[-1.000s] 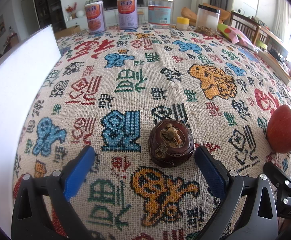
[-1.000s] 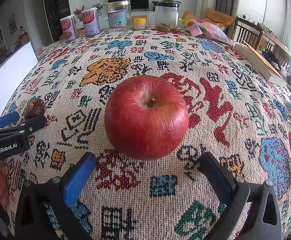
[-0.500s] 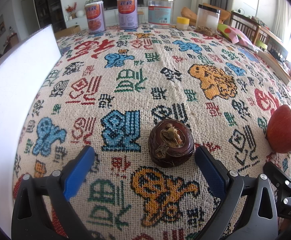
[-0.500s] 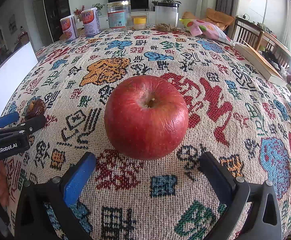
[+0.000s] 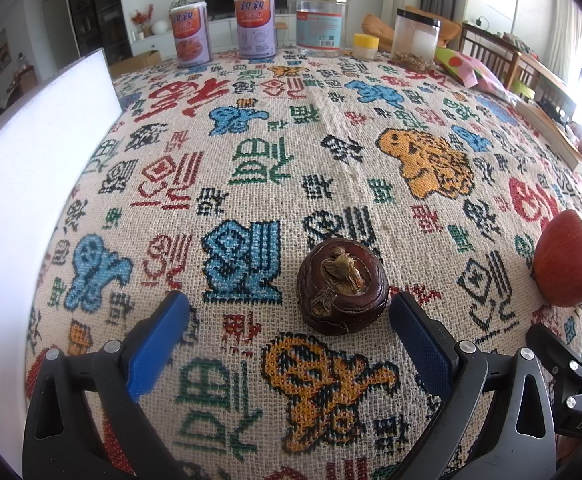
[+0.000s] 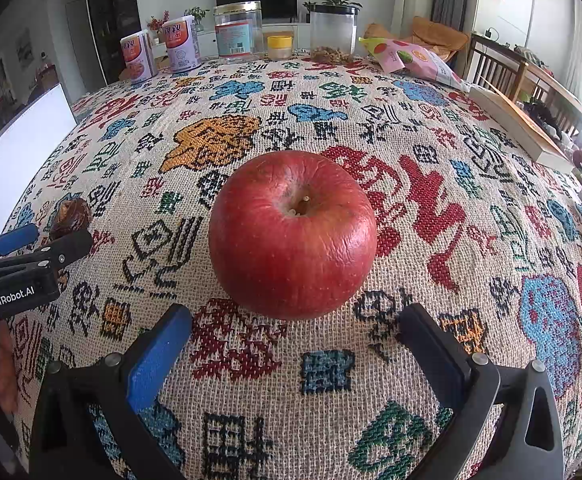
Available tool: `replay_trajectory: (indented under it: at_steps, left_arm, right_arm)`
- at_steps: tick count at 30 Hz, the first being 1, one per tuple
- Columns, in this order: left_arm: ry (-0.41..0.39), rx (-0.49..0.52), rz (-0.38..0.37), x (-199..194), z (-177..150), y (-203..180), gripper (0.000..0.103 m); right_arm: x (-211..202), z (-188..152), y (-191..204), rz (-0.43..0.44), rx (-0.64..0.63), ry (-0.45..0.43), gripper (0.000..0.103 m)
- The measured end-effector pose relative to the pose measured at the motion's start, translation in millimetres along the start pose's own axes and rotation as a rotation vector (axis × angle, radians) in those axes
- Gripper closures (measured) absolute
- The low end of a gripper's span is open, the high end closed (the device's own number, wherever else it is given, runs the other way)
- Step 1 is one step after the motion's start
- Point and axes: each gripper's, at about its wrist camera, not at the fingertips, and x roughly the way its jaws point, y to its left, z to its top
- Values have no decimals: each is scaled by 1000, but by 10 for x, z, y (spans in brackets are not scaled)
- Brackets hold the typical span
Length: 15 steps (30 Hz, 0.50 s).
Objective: Organize fruits
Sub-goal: 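Lift the red apple in the right gripper and hold it, then close the left gripper on the brown dried fruit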
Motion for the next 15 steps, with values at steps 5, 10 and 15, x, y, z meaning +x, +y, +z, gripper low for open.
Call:
replay_trajectory:
  at_steps: [5,10,15]
  left_arm:
    - [0,-1,-1,1,0,2,2]
    - [42,40,-168,-41,47,125,1]
    - [68,-16,-256,-121,39,249,2]
  right_arm:
    - [1,1,0,0,0,0,0]
    - [1,2,0,1,0,0,0]
    - [-8,0,4,2,1,-1,0]
